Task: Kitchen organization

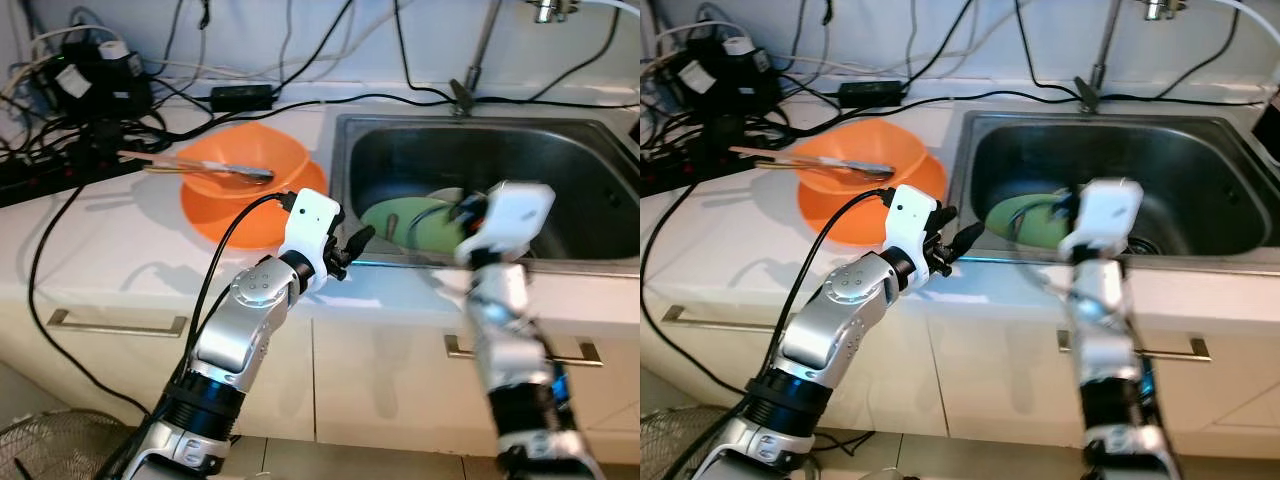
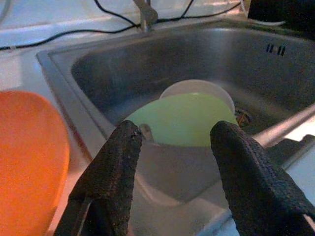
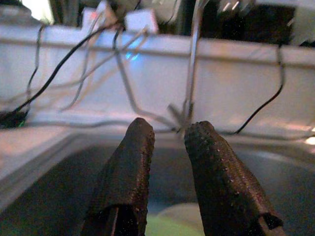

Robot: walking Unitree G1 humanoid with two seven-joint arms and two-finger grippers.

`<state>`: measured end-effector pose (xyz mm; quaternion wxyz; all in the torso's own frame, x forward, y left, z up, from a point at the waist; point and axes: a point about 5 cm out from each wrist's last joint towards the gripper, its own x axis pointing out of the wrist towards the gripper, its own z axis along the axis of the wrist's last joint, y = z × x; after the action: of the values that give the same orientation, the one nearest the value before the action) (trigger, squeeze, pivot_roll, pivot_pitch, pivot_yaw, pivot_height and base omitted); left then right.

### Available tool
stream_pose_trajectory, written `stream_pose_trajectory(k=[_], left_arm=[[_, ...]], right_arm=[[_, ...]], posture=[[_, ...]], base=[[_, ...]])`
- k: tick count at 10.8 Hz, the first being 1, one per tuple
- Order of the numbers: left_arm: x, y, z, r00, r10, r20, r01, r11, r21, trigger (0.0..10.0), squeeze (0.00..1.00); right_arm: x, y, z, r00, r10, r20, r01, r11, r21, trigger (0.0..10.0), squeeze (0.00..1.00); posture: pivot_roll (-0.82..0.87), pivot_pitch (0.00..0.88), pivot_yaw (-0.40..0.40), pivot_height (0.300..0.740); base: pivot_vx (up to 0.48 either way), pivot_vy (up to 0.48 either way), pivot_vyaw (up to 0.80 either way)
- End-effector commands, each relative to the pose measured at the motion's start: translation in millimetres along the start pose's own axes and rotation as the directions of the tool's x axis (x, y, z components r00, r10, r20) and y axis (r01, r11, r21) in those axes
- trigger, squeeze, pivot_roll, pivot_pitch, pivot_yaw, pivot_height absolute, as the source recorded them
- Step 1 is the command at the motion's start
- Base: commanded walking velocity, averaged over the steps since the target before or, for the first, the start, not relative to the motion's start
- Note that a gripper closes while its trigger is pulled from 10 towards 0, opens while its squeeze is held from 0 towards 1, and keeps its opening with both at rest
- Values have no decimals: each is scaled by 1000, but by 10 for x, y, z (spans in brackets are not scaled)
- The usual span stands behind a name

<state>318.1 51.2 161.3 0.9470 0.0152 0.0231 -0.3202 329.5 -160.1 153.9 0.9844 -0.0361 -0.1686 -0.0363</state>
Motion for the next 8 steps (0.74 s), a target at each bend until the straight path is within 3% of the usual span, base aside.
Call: stream_pose_trajectory(k=[1, 3, 8], left_arm=[[-10, 39, -30, 1000, 29, 2, -29, 1000, 2, 10000, 0], [37, 61, 48, 997, 52, 49, -53, 999, 12, 10000, 0], [32, 204, 149, 980, 155, 128, -159, 987, 23, 10000, 0]], right_arm=[[-18, 42, -48, 999, 5, -33, -4, 1000, 14, 10000, 0], [-19, 267, -28, 998, 39, -56, -36, 998, 56, 10000, 0], [-46, 363, -56, 996, 53, -78, -46, 995, 83, 10000, 0]], posture=[[40, 0, 69, 740], [52, 0, 63, 740], [62, 0, 53, 740]], base=[[0, 0, 0], [0, 0, 0], [0, 0, 0]])
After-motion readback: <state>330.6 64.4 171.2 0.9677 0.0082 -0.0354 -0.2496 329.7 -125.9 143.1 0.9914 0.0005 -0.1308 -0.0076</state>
